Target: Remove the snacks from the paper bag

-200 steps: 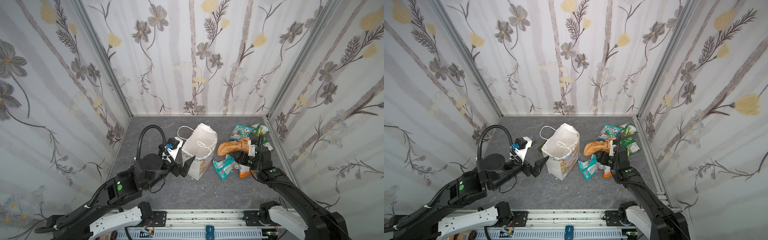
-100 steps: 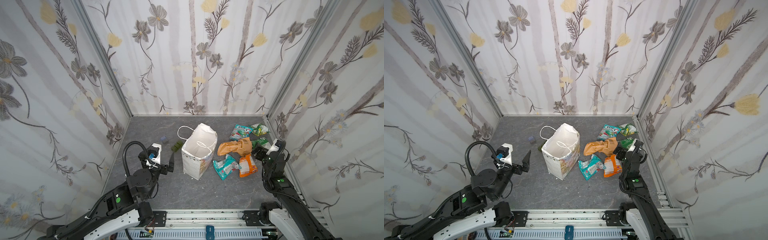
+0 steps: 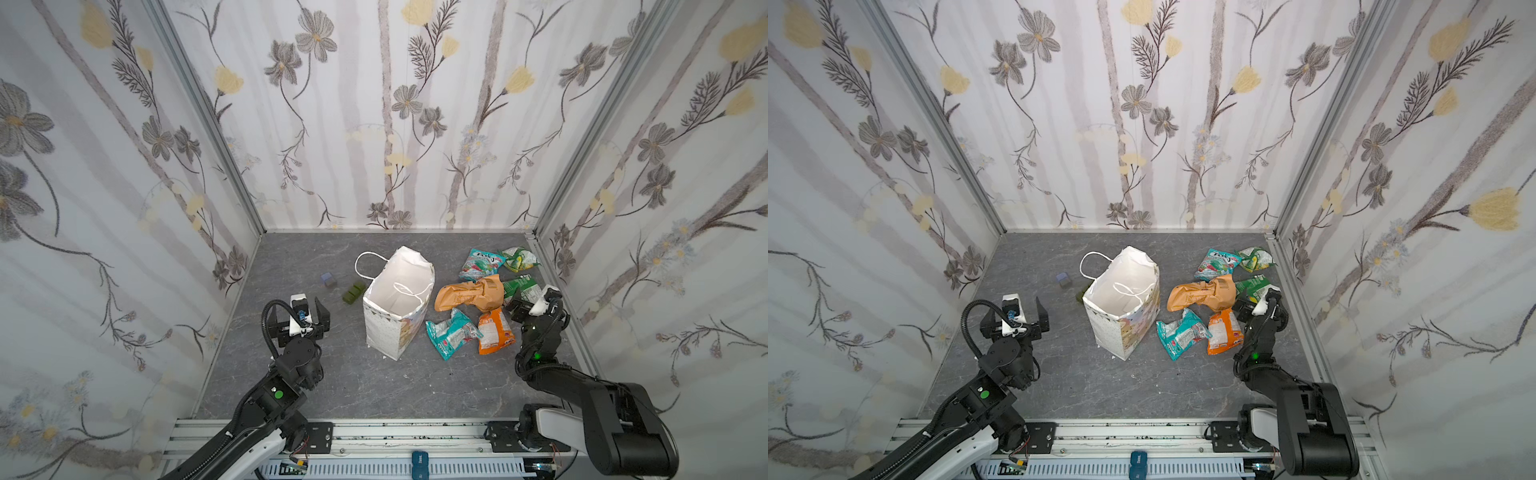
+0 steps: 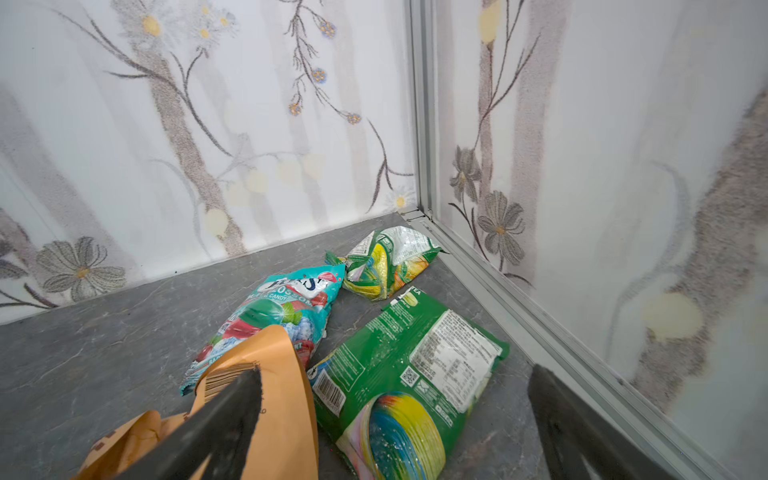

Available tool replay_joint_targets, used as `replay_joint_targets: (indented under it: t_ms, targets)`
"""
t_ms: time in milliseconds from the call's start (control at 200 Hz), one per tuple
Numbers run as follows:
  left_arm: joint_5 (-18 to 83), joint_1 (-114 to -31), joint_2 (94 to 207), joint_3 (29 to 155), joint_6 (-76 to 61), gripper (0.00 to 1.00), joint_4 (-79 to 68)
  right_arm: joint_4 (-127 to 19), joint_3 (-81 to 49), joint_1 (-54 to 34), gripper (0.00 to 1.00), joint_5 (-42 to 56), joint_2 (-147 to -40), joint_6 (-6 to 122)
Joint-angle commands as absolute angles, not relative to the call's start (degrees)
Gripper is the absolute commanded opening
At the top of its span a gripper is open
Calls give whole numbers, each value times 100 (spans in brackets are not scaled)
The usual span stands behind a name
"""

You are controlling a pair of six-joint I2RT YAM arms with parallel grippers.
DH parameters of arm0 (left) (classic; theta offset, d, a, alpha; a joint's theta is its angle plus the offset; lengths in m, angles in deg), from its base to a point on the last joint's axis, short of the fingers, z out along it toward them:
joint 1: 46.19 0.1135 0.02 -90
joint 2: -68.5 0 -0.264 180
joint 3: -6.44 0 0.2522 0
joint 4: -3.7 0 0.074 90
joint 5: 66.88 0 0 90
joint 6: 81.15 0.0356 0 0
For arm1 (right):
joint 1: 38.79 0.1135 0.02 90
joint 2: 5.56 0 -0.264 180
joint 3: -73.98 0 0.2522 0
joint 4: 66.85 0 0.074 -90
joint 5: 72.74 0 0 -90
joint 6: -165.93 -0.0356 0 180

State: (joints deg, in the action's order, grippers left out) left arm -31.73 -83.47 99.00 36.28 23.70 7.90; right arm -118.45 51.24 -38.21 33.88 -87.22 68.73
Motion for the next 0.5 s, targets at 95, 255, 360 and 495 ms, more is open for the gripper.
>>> replay_joint_targets:
  t_ms: [95, 255, 360, 495]
  targets:
    - [-2162, -7352, 10357, 3013, 2231, 100, 2391, -13388, 5310, -3801, 100, 2600, -9038, 7236]
    - [-1471, -6319, 11313, 3039, 1372, 100, 2364, -13375, 5207, -3805, 100, 2658, -9151, 7247]
    - [-1058, -5833, 12407, 3058, 1022, 100, 3035, -12993, 4970, -3725, 100, 2572, -9190, 7390]
    - [-505, -5552, 13502, 3188, 956, 100, 3844, -12927, 4916, -3719, 100, 2418, -9204, 7446]
